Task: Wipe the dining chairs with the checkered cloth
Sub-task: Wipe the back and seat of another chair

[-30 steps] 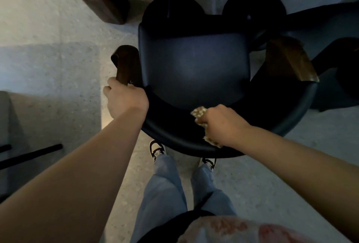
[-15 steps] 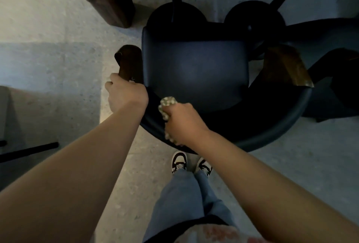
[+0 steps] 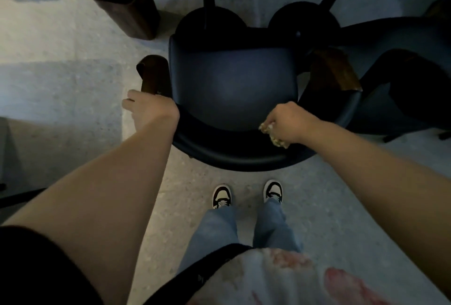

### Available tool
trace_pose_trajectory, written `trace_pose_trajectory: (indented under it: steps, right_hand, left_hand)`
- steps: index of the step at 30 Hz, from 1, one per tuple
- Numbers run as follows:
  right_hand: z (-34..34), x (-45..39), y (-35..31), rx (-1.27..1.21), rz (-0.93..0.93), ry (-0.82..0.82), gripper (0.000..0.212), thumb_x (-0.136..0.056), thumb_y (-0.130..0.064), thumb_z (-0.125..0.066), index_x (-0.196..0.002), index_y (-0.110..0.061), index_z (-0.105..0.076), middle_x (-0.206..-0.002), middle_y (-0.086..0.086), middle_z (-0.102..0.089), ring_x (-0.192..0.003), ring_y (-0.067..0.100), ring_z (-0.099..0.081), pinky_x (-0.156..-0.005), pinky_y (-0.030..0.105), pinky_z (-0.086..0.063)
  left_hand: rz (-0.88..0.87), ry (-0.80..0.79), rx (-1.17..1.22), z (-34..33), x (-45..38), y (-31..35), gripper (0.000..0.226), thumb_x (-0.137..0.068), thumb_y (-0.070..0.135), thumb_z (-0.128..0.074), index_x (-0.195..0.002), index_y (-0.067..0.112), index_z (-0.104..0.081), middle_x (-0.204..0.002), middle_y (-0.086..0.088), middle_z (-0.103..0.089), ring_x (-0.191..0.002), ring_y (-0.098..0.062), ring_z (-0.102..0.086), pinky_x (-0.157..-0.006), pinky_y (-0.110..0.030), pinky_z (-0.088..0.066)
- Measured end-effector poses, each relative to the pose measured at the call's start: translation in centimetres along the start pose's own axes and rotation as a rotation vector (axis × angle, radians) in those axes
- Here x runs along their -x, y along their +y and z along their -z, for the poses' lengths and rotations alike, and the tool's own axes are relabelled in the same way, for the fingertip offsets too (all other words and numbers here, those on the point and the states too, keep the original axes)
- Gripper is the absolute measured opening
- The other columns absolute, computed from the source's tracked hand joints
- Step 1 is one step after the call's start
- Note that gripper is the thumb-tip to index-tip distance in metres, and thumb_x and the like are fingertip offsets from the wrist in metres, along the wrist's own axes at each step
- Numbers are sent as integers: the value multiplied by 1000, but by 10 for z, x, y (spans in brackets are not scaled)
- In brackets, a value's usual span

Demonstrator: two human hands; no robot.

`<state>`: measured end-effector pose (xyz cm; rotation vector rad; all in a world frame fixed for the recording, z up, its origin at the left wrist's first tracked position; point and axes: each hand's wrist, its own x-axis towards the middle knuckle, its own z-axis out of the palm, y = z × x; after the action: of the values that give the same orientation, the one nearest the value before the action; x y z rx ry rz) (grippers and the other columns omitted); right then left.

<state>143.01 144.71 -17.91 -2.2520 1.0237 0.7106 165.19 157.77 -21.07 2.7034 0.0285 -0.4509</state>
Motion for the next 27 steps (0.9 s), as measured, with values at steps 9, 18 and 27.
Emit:
trace_pose_trajectory:
  steps: [9,18,27]
  right_hand:
    - [-35,10,-68,-245,213,-69,16,-85,-10,-52,-84,-11,-68,-92,14,-69,-79,28,-65,-62,28,-47]
    - [-9,14,16,-70,287,-142,54,-77,3,-52,-122,-25,-65,-118,10,-63,-97,27,-63,-75,25,-48]
    - [52,-15,94,396,283,-70,40,-74,0,-55,-106,-16,-72,-101,14,-68,-89,31,-64,-74,35,-55]
  left_hand:
    - [127,81,82,-30,119,-6,79,-91,25,-51,-154,26,-3,-157,-12,-12,-119,-37,-39,-92,-48,-41]
    - [168,80,9,-25,124,-2,75,-95,27,-44,-154,28,1,-157,-11,-11,-129,-36,-37,-99,-51,-40]
    - [159,122,-31,-26,126,0,73,-95,28,-45,-154,30,-2,-156,-14,-14,-126,-40,-39,-100,-53,-38]
